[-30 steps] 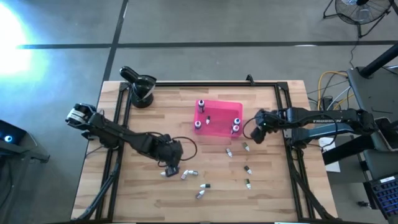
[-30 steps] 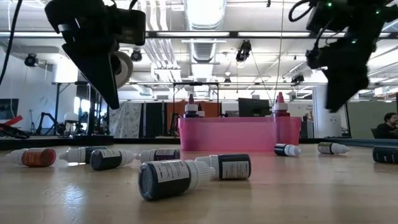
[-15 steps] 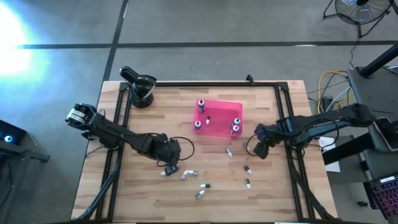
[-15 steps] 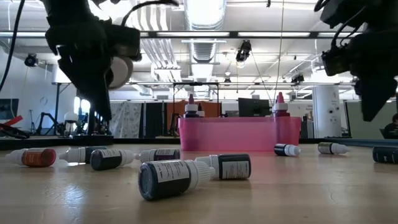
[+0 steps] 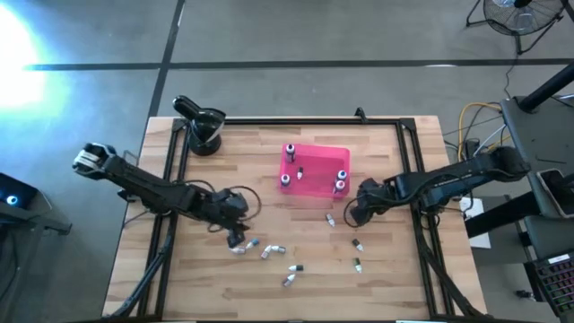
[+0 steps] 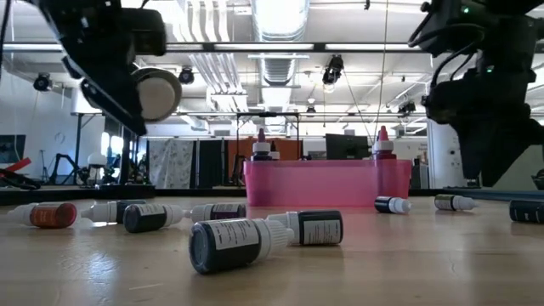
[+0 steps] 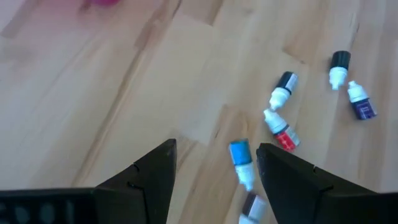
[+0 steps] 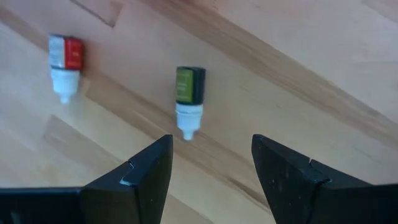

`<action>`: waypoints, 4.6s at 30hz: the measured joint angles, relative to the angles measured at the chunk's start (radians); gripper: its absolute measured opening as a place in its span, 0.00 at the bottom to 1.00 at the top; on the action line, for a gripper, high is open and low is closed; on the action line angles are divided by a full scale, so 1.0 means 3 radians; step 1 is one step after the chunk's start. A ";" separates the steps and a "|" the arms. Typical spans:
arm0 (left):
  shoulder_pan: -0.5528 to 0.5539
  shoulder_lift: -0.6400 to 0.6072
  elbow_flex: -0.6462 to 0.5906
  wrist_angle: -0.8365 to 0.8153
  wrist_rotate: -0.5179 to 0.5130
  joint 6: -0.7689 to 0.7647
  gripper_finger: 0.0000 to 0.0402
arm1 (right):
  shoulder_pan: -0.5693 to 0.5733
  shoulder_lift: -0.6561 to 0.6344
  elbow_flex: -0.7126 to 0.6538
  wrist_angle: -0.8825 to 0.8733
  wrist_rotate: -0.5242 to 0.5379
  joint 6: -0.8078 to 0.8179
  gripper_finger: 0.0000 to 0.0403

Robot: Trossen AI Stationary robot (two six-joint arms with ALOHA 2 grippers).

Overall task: Pick & Place food coloring
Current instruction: Put the top small green food coloring into the pink bin, then put the right small black food coloring into the pink bin

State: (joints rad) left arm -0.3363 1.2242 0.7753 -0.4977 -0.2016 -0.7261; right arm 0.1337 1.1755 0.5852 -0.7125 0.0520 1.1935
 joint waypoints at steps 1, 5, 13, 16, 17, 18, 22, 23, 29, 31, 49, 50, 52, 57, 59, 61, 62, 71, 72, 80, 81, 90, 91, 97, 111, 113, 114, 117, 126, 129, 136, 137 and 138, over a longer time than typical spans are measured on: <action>0.0000 -0.0118 -0.0093 0.0029 0.0000 -0.0038 0.49 | 0.0000 0.0047 0.0033 0.0008 0.0003 0.0054 0.53; 0.0001 -0.0633 -0.0443 0.0232 -0.0006 -0.0183 0.49 | 0.0057 0.0229 0.0193 0.0044 0.0093 0.0166 0.53; 0.0000 -0.1388 -0.0889 0.0542 -0.0028 -0.0317 0.49 | 0.0267 0.0685 0.0367 -0.0010 0.0156 0.0277 0.53; -0.0001 -0.1527 -0.0985 0.0539 -0.0028 -0.0364 0.49 | 0.0296 0.0824 0.0368 -0.0031 0.0203 0.0319 0.53; -0.0002 -0.1553 -0.0999 0.0542 -0.0027 -0.0378 0.49 | 0.0296 0.0852 0.0368 -0.0029 0.0205 0.0322 0.53; -0.0001 -0.1578 -0.1013 0.0555 -0.0026 -0.0381 0.49 | 0.0296 0.0875 0.0368 -0.0025 0.0208 0.0326 0.53; -0.0001 -0.1612 -0.1032 0.0553 -0.0024 -0.0376 0.49 | 0.0290 0.0893 0.0372 -0.0018 0.0240 0.0424 0.53; -0.0001 -0.1618 -0.1032 0.0549 -0.0024 -0.0369 0.49 | 0.0290 0.0888 0.0375 -0.0016 0.0245 0.0462 0.53; 0.0001 -0.1622 -0.1031 0.0552 -0.0019 -0.0326 0.49 | 0.0256 0.0888 0.0391 0.0004 0.0287 0.0533 0.53; 0.0003 -0.1622 -0.1031 0.0553 -0.0022 -0.0284 0.49 | 0.0210 0.0923 0.0391 0.0028 0.0283 0.0434 0.53; 0.0005 -0.1621 -0.1030 0.0563 -0.0029 -0.0347 0.49 | 0.0140 0.1041 0.0405 0.0145 0.0279 0.0161 0.30; 0.0005 -0.1621 -0.1030 0.0563 -0.0029 -0.0348 0.49 | 0.0140 0.1041 0.0405 0.0148 0.0280 0.0153 0.28; 0.0005 -0.1621 -0.1030 0.0563 -0.0029 -0.0349 0.49 | 0.0140 0.1041 0.0406 0.0148 0.0280 0.0146 0.24; 0.0005 -0.1621 -0.1030 0.0563 -0.0029 -0.0349 0.49 | 0.0140 0.1041 0.0406 0.0155 0.0275 0.0161 0.16; 0.0005 -0.1621 -0.1031 0.0563 -0.0029 -0.0349 0.49 | 0.0140 0.1041 0.0406 0.0157 0.0274 0.0192 0.15; 0.0005 -0.1621 -0.1034 0.0563 -0.0030 -0.0348 0.49 | 0.0140 0.1041 0.0406 0.0158 0.0266 0.0200 0.15; 0.0005 -0.1621 -0.1035 0.0561 -0.0029 -0.0349 0.49 | 0.0140 0.1040 0.0408 0.0161 0.0252 0.0200 0.15; 0.0005 -0.1621 -0.1038 0.0561 -0.0031 -0.0348 0.49 | 0.0145 0.0806 0.0727 0.0514 0.0061 -0.0115 0.15; 0.0005 -0.1621 -0.1038 0.0561 -0.0031 -0.0348 0.49 | 0.0142 0.0745 0.0799 0.0641 0.0074 -0.0206 0.15; 0.0007 -0.1619 -0.1058 0.0562 -0.0031 -0.0395 0.49 | -0.0280 0.0530 0.1477 0.0793 0.0959 -0.0879 0.19; 0.0008 -0.1619 -0.1059 0.0561 -0.0031 -0.0396 0.49 | -0.0382 0.0550 0.1559 0.0769 0.0954 -0.0941 0.21; 0.0008 -0.1619 -0.1062 0.0561 -0.0031 -0.0442 0.49 | -0.0673 0.0701 0.2218 0.0060 0.0983 -0.1481 0.49; 0.0008 -0.1619 -0.1063 0.0562 -0.0031 -0.0443 0.49 | -0.0636 0.0698 0.2272 -0.0124 0.1023 -0.1479 0.51; 0.0006 -0.1619 -0.1076 0.0559 -0.0031 -0.0397 0.49 | -0.0302 0.0669 0.2388 -0.1426 0.0695 -0.1075 0.55; 0.0005 -0.1614 -0.1076 0.0558 -0.0090 -0.0294 0.49 | 0.1099 0.0674 0.1271 -0.0661 -0.0181 0.0634 0.54; 0.0005 -0.1615 -0.1076 0.0560 -0.0093 -0.0294 0.49 | 0.1202 0.0674 0.1136 -0.0480 -0.0188 0.0837 0.54; 0.0005 -0.1614 -0.1076 0.0559 -0.0093 -0.0294 0.49 | 0.1241 0.0675 0.1084 -0.0395 -0.0187 0.0920 0.54; 0.0005 -0.1614 -0.1076 0.0560 -0.0094 -0.0295 0.49 | 0.1323 0.0675 0.0960 -0.0202 -0.0179 0.1104 0.54; 0.0005 -0.1614 -0.1076 0.0560 -0.0127 -0.0319 0.49 | 0.1373 0.0676 0.0892 -0.0124 -0.0234 0.1196 0.54; 0.0005 -0.1614 -0.1076 0.0560 -0.0148 -0.0323 0.49 | 0.1372 0.0676 0.0896 -0.0121 -0.0328 0.1167 0.54; 0.0008 -0.1603 -0.1076 0.0560 -0.0205 -0.0324 0.49 | 0.1371 0.0687 0.0865 -0.0127 -0.0342 0.1172 0.54; 0.0008 -0.1602 -0.1076 0.0559 -0.0210 -0.0321 0.49 | 0.1366 0.0708 0.0865 -0.0127 -0.0342 0.1172 0.54; 0.0008 -0.1603 -0.1076 0.0560 -0.0225 -0.0316 0.49 | 0.1365 0.0735 0.0862 -0.0129 -0.0335 0.1157 0.54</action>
State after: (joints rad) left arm -0.3340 0.7433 0.4526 -0.3295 -0.2690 -0.8209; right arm 0.5431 1.3961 0.8437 -0.7512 -0.0485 1.5405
